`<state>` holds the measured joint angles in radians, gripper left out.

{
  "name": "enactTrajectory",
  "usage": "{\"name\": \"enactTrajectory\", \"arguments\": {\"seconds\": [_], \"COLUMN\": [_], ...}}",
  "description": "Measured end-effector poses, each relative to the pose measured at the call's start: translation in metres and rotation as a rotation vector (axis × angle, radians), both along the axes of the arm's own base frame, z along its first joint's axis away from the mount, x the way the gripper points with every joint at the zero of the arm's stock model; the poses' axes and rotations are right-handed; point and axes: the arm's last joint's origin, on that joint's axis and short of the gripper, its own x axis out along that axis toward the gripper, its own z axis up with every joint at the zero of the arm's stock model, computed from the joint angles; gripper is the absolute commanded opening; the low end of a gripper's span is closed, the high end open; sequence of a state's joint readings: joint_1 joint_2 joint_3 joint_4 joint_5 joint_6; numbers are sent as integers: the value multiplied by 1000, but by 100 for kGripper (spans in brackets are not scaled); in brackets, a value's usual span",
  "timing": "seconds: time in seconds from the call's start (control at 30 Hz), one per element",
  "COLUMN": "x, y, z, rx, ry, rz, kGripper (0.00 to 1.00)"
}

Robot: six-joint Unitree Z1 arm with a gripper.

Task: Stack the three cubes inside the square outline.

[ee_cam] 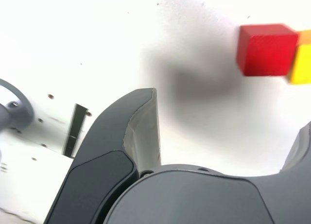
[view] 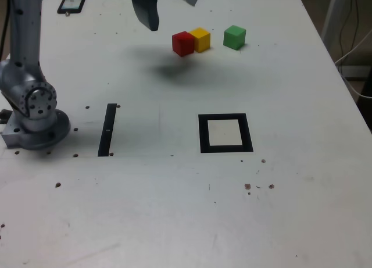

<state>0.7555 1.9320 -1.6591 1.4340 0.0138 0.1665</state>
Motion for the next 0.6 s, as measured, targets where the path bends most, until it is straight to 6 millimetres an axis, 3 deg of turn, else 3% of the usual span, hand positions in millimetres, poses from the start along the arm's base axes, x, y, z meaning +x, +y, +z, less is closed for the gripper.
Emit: {"name": "enactTrajectory", "arguments": {"seconds": [0.27, 0.6], "x": [5, 0], "y": [13, 27], "z": [-18, -18], "rx": [-1, 67], "ry": [50, 70], "rz": [236, 465], "kGripper": [100, 100]}}
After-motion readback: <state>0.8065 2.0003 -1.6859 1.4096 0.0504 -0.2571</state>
